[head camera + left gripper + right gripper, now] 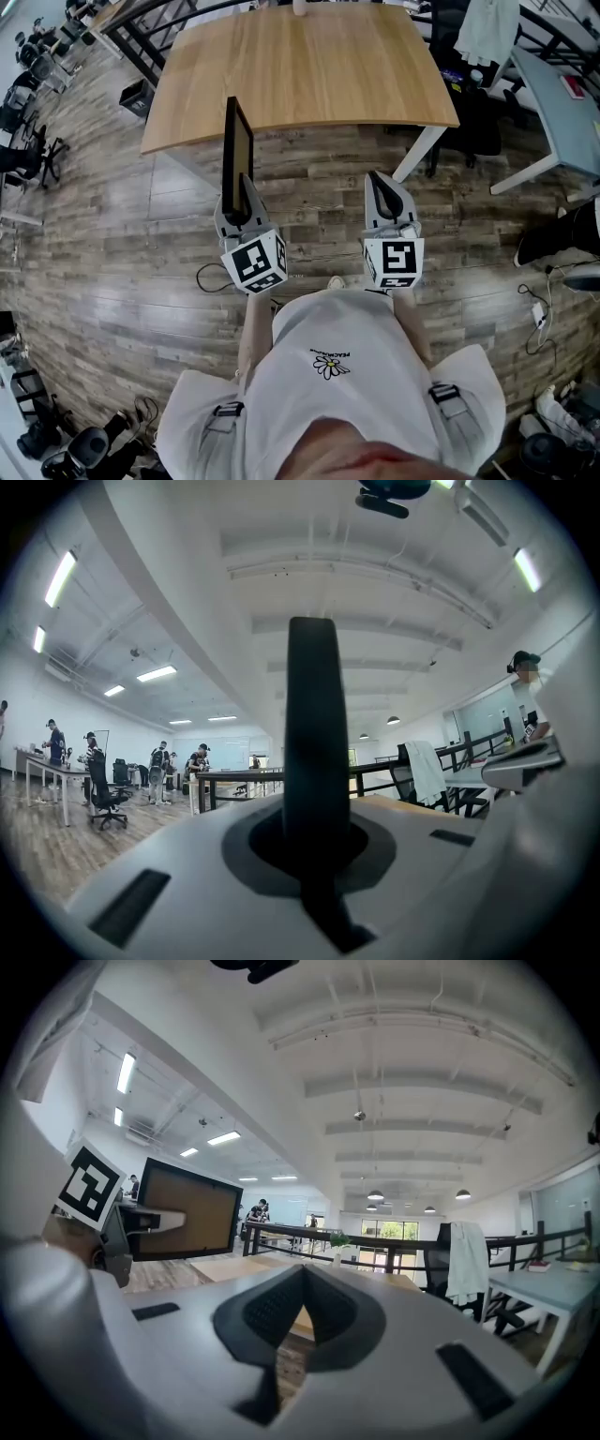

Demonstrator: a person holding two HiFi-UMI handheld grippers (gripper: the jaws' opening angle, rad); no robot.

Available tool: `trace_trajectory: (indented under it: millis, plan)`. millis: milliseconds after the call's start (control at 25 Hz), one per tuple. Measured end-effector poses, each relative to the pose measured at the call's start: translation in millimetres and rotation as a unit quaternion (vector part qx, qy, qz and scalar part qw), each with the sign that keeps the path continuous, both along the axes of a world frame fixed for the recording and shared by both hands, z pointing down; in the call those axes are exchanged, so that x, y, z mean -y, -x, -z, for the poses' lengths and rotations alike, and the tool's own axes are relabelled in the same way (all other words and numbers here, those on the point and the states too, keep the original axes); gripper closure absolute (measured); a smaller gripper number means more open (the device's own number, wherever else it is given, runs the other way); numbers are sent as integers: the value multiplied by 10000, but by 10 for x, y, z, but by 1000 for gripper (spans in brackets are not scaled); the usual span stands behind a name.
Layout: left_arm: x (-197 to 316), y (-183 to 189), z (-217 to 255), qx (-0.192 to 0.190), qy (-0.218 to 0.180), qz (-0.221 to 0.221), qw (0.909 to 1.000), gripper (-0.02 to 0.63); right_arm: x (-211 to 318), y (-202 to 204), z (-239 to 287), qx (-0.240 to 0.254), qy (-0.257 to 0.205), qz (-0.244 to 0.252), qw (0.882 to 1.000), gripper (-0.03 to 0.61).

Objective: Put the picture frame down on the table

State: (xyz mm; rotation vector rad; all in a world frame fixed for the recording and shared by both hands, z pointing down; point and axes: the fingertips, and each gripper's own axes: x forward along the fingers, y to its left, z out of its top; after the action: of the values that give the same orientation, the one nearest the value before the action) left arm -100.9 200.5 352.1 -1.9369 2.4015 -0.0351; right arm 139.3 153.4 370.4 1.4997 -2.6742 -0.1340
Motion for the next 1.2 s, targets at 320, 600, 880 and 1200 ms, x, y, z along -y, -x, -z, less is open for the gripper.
trace_trajectory:
  millis: [320,600,880,1200]
  plan:
    - [79,-128,-11,151,-48,166,9997,591,173,-29,-119,-7,68,332,9994,568]
    - [308,47,-52,22,-118,258,9996,591,361,94,-60,-61,-126,368,9992,568]
    - [704,70,108,65,-371,135,9992,591,733,-49,-1,79,-92,26,9999,568]
    - [1352,308,73,31,-490,-7,9988,591,1287,205,-98,4,-59,-146,9999,568]
